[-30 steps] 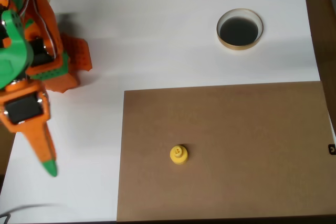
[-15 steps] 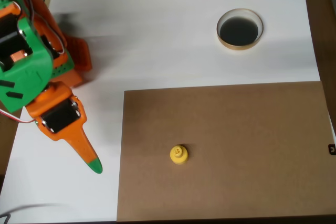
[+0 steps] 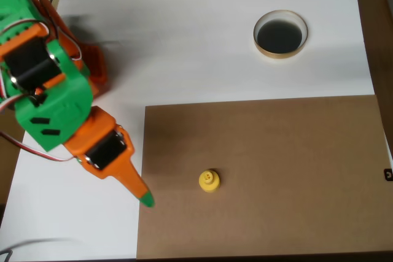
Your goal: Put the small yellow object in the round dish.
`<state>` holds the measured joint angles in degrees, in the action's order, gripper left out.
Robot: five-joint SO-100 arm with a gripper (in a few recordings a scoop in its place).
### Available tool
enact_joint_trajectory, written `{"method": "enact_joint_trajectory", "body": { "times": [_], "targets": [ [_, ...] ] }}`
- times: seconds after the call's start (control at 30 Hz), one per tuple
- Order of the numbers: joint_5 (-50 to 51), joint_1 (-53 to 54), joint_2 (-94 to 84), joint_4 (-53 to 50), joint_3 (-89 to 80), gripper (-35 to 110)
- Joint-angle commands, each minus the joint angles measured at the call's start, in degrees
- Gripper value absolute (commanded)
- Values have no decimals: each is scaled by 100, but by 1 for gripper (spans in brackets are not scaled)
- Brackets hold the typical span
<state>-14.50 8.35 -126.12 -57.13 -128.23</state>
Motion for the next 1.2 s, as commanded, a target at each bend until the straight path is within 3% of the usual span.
{"method": "enact_joint_trajectory", "body": {
  "times": [0.0, 0.7, 1.17],
  "targets": [
    [9, -246, 448, -132, 686, 23],
    [237, -1652, 2848, -343, 2443, 24],
    [325, -1749, 3771, -299, 2795, 22]
  ]
}}
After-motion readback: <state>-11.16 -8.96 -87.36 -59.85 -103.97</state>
